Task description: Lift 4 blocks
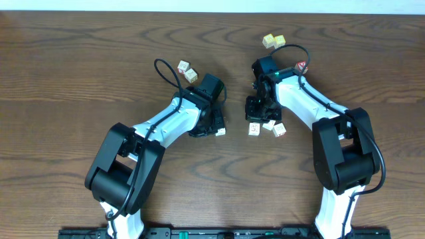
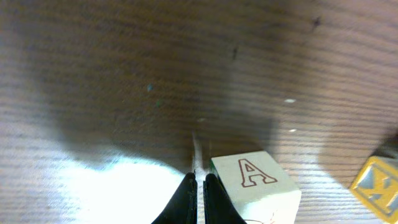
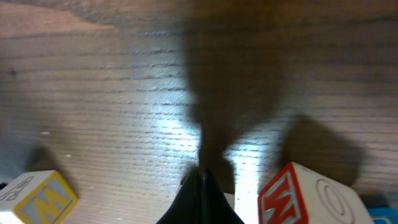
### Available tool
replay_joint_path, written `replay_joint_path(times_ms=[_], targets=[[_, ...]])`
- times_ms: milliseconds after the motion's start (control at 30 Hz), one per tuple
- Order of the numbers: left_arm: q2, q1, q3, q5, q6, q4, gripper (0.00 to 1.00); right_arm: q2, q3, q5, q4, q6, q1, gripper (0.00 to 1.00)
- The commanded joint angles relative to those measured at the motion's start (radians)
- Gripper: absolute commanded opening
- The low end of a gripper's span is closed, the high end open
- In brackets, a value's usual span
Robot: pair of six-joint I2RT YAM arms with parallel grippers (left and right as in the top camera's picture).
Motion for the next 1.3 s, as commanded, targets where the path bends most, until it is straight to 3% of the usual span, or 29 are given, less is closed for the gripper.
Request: replay_joint_path(times_ms=[0, 400, 633, 733, 867, 1267], targets=[[0.014, -0.002, -0.009, 0.002, 0.051, 0.016, 0.07, -0.006, 0.006, -0.057, -0.002, 0.01, 0.004, 0.01], [0.014, -0.009, -0.009, 0.099, 0.128, 0.022, 0.07, -0.051, 0.031, -0.039, -0.03, -0.016, 0.0, 0.01], [0.007, 0.008, -0.009, 0.066, 0.127, -0.032, 0.07, -0.158, 0.146, 0.148, -0.245, -0.043, -0.088, 0.02], [0.008, 0.01, -0.009, 0.031, 0.127, -0.045, 0.07, -0.162, 0.14, 0.142, -0.292, -0.153, -0.163, 0.01], [0.008, 0.01, -0.009, 0.031, 0.127, -0.018, 0.07, -0.154, 0.091, 0.006, -0.21, -0.204, -0.199, 0.01], [0.008, 0.009, -0.009, 0.031, 0.123, -0.033, 0.07, -0.154, -0.159, 0.086, 0.139, -0.048, -0.12, 0.01]])
